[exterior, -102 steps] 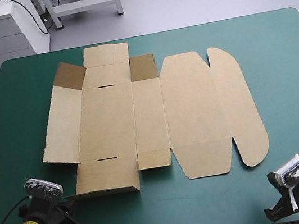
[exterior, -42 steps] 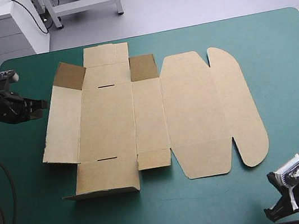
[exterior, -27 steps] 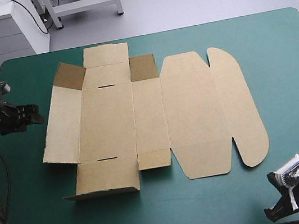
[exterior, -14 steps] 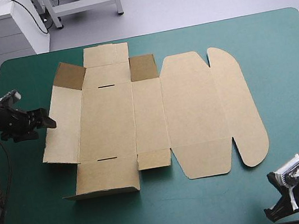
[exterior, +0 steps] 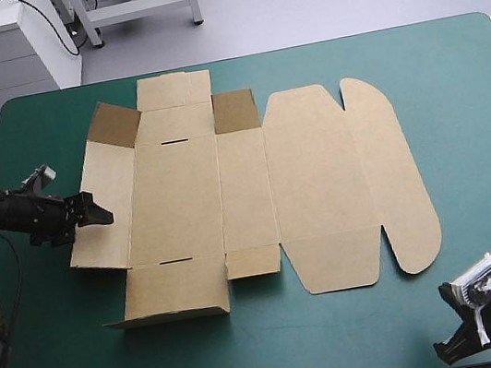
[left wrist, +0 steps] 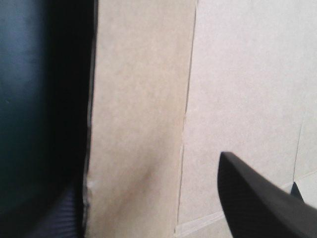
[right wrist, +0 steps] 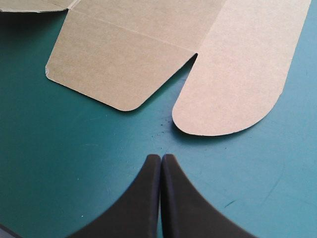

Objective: Fold the box

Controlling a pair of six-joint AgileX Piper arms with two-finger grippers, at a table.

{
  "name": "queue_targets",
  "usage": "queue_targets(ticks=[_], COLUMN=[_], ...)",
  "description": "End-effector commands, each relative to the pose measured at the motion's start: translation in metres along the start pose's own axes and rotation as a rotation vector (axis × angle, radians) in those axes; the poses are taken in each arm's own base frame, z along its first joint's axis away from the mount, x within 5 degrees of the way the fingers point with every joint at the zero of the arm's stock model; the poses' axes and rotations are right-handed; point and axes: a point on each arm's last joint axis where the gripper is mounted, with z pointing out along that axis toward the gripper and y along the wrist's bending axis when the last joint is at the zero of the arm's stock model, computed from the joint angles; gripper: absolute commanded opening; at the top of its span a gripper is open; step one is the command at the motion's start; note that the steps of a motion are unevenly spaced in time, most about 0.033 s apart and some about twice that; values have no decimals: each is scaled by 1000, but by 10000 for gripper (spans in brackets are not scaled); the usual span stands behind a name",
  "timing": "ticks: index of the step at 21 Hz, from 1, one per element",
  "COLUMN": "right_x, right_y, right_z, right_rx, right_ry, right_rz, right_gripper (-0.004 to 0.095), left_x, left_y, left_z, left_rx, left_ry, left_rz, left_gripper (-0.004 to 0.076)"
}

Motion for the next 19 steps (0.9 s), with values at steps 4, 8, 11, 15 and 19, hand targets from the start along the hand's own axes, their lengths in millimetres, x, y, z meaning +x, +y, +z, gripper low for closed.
queue_targets(ticks=[4,8,11,15,19], right_x=[-10,-10,-10,-10,-10], right_y=[-1,-1,-1,-1,-1], right_z=[-4,-4,-4,-4,-4], right_rx=[11,11,11,11,11], right_ry=[-68,-68,-68,-68,-68], right_rz=[-2,-2,-2,-2,-2], right_gripper=[-20,-20,-20,-20,-20], left_x=[0,-1,-1,-2,-4], left_y=[-16,-25,-27,-24,-34], left_z=[-6,2,4,8,14], left_rx=[94,100,102,106,127], left_ry=[20,44,50,57,44], left_rz=[2,25,29,29,108], left_gripper=[378,358,213,-6,-8])
